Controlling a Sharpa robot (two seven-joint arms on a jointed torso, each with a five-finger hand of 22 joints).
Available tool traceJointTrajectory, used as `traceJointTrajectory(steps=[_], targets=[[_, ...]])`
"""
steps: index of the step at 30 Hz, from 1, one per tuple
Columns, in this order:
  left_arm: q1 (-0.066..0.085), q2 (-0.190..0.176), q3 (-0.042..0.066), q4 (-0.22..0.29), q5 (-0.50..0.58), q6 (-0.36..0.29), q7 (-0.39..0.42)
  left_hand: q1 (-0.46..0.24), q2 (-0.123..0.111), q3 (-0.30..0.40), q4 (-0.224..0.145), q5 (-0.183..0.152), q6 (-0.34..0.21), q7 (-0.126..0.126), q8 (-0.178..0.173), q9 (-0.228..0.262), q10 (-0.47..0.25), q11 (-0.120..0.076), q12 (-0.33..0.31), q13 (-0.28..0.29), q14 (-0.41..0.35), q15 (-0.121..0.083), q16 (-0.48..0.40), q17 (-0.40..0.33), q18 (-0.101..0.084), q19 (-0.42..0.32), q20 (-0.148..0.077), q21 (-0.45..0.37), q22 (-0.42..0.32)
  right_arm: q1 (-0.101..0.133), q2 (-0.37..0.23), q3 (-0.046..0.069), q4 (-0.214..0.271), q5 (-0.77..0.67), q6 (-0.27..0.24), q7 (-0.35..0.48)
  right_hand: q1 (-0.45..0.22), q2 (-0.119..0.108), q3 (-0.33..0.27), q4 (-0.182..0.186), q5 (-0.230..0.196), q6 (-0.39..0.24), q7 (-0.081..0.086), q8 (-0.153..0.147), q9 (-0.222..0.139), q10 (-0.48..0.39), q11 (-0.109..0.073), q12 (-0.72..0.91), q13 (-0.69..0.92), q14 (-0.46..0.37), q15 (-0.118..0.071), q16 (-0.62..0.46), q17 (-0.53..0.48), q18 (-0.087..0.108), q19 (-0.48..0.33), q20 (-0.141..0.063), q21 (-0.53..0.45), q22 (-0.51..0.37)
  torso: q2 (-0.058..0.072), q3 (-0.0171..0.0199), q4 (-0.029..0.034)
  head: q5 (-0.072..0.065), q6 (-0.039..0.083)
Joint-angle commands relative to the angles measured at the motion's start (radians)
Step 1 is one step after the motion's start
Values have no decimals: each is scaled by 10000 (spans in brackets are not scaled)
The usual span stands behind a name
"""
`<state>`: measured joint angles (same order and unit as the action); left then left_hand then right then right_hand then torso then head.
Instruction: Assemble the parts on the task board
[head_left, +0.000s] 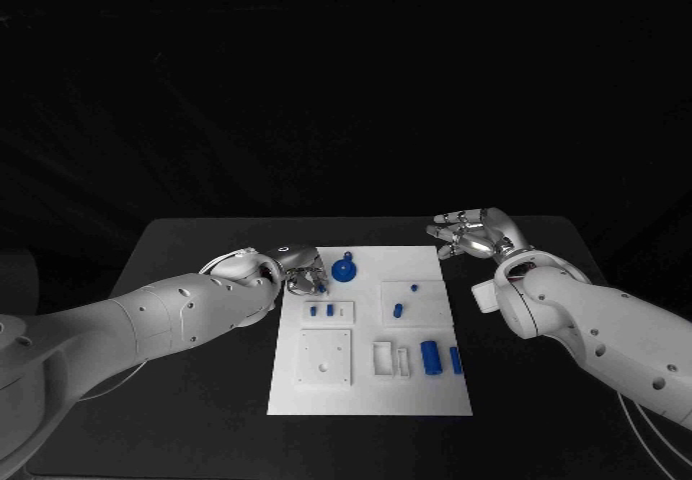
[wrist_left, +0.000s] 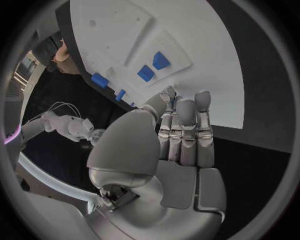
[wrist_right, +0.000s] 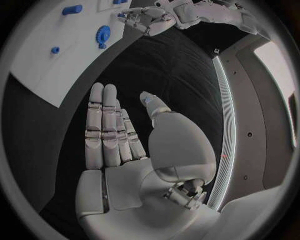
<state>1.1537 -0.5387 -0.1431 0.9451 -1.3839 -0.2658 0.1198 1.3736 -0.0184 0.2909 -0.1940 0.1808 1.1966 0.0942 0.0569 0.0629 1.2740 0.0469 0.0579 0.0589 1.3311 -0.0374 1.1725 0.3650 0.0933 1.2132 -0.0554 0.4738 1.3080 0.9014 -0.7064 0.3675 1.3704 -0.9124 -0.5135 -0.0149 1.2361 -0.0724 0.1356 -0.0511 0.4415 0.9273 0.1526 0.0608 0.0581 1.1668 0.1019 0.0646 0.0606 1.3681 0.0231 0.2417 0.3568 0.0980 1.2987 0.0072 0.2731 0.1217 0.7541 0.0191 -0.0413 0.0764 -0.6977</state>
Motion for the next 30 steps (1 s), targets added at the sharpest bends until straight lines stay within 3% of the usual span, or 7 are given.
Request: traceJointTrajectory(steps=[1, 30], targets=[[-3, 28, 0, 24, -5, 222, -5, 5, 1, -31, 17, -30, -67, 18, 55, 12, -64, 29, 3, -4, 30, 4, -53, -7, 141, -23, 3, 37, 190, -1, 6, 1, 14, -50, 122, 66, -49, 16, 51, 10, -28, 67, 16, -15, 15, -25, -10, -33, -14, -12, 22, -37, 13, 110, 11, 20, 47, -6, -11, -6, 6, 14, -3], [-26, 146, -61, -8, -103, 202, -129, -9, 30, -30, 23, -33, -63, 18, 55, 13, -66, 28, 3, -4, 38, 3, -59, -6, 144, -12, 2, 36, 185, -1, -22, 1, 14, -51, 117, 64, -84, 1, 76, -9, -31, 70, 16, -16, 15, -26, -9, -33, -14, -11, 23, -38, 13, 109, 3, 21, 57, 0, 5, 7, -5, -1, 4]])
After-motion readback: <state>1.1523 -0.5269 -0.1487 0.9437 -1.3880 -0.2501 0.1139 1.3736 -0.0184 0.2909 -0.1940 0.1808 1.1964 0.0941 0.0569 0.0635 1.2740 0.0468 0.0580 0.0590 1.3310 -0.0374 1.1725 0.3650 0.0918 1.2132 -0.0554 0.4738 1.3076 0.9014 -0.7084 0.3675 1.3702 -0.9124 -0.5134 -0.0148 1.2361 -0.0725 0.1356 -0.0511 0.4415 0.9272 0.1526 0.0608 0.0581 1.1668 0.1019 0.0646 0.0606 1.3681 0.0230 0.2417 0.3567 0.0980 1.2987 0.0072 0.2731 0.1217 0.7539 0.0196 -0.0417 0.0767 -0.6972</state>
